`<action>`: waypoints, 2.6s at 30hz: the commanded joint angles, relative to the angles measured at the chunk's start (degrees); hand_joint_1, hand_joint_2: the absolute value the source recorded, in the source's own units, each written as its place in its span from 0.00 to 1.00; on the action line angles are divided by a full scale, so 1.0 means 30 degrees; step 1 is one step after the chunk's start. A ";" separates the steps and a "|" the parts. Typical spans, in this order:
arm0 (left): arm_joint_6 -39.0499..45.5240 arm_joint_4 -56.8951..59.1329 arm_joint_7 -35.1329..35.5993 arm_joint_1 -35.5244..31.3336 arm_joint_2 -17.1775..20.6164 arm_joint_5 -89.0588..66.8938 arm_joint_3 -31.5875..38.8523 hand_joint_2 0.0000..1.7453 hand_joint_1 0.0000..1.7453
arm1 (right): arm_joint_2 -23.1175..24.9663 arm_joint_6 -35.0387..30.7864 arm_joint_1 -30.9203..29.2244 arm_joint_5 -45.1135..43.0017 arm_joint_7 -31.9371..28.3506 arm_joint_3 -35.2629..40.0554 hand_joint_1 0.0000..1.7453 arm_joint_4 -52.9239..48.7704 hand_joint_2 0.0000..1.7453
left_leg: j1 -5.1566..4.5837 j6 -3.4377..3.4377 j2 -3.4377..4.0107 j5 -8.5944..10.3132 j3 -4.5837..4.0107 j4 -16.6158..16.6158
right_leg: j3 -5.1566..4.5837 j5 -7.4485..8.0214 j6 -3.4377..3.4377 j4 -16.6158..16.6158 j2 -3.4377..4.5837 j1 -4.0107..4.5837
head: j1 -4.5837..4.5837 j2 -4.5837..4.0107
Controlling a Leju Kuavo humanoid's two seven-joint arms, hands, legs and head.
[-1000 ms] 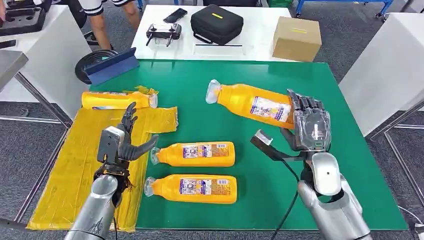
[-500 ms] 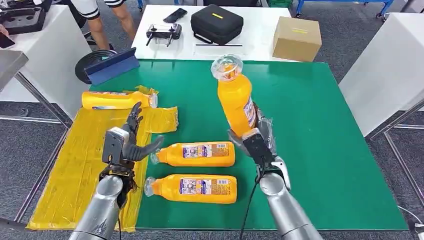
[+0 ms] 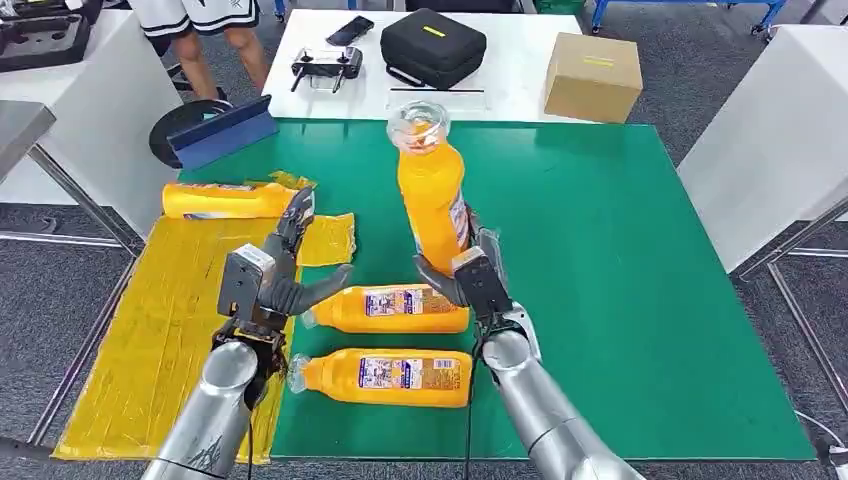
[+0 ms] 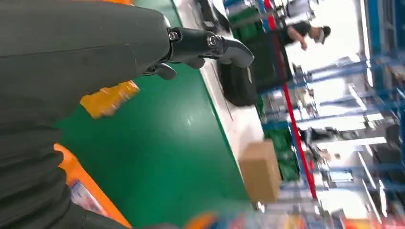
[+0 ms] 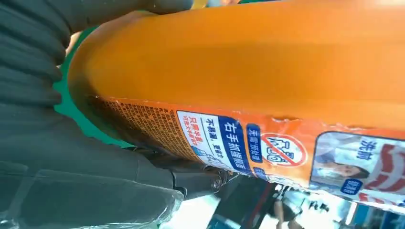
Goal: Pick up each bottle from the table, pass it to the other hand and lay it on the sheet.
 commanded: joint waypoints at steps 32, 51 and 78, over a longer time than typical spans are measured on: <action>-0.0978 0.4038 0.2467 -0.5535 -0.1802 0.2475 -0.5690 1.00 0.00 | 0.2384 -0.0469 -0.5236 -0.2799 0.0307 1.0942 1.00 0.6975 1.00 | 0.0021 -0.0069 -0.0029 0.0000 -0.0001 0.0027 | 0.0012 -0.0020 -0.0038 0.0017 -0.0037 0.0014 | 0.0007 0.0000; -0.0433 0.5762 0.2237 -0.5917 -0.2383 0.3223 -0.4878 1.00 1.00 | 0.2384 -0.2864 -0.5171 -0.1838 0.1585 1.4299 1.00 0.8233 1.00 | 0.0032 -0.0081 -0.0048 -0.0005 0.0011 0.0031 | 0.0031 -0.0030 -0.0044 0.0010 -0.0058 0.0021 | 0.0007 0.0000; 0.2930 -0.0128 0.0434 -0.3931 -0.0672 0.4311 -0.1653 1.00 1.00 | 0.1997 -0.3529 -0.4533 -0.1293 0.1320 0.8398 0.00 0.6906 1.00 | 0.0032 -0.0097 0.0003 -0.0012 0.0006 0.0033 | 0.0016 -0.0026 -0.0056 0.0026 -0.0009 0.0022 | 0.0000 0.0000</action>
